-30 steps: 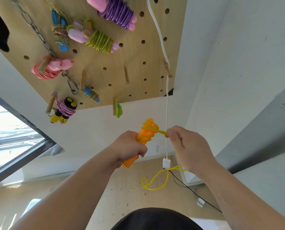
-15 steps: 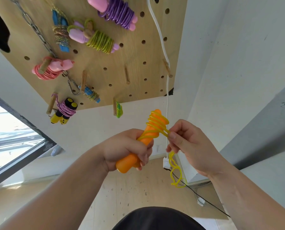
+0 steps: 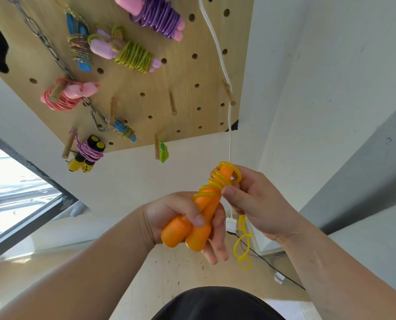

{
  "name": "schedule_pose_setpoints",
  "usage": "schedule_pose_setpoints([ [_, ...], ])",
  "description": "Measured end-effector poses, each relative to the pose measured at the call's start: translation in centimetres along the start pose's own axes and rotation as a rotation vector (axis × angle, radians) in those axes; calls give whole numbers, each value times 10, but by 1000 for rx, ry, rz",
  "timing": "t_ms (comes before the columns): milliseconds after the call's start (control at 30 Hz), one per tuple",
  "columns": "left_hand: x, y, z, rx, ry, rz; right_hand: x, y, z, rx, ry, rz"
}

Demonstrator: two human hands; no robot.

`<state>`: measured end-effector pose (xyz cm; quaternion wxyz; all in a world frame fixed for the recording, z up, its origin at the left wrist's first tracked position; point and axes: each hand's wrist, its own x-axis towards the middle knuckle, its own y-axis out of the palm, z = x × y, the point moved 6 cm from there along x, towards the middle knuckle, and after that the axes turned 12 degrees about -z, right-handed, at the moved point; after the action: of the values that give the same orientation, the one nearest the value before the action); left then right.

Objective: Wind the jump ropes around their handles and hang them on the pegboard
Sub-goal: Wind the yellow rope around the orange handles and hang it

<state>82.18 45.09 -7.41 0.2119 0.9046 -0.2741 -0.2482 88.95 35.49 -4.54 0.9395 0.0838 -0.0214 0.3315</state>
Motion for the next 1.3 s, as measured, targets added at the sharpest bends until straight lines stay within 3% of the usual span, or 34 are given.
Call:
schedule_pose_setpoints([
  [100, -1, -15, -6, 176, 4, -263, 1, -6, -6, -12, 47, -110],
  [267, -12, -39, -28, 659, 148, -918, 3, -19, -13, 13, 117, -276],
  [367, -12, -29, -26, 876, 219, -1120, 4, -19, -16, 6, 141, -334],
  [467, -8, -23, -19, 830, 229, -1145, 4, -16, -14, -214, 72, -328],
  [600, -8, -28, -21, 987, 160, -1208, 3, -15, -15, -585, -18, -276],
  [767, -9, -34, -25, 1290, -27, -1205, 5, -27, -19, -729, -61, -227],
  [867, -6, -31, -26, 1398, -26, -1223, 4, -23, -19, -734, -105, -234],
  [1000, -1, -27, -35, 1264, 73, -1308, 4, -12, -13, -718, -200, -311],
  [1100, -1, -30, -39, 1091, 132, -1336, 3, -11, -6, -562, -219, -354],
  [1233, 1, -29, -32, 766, 120, -1244, 1, -20, -8, -361, -74, -462],
  [1300, -2, -31, -27, 615, 91, -1196, 4, -28, -11, -358, 29, -430],
])
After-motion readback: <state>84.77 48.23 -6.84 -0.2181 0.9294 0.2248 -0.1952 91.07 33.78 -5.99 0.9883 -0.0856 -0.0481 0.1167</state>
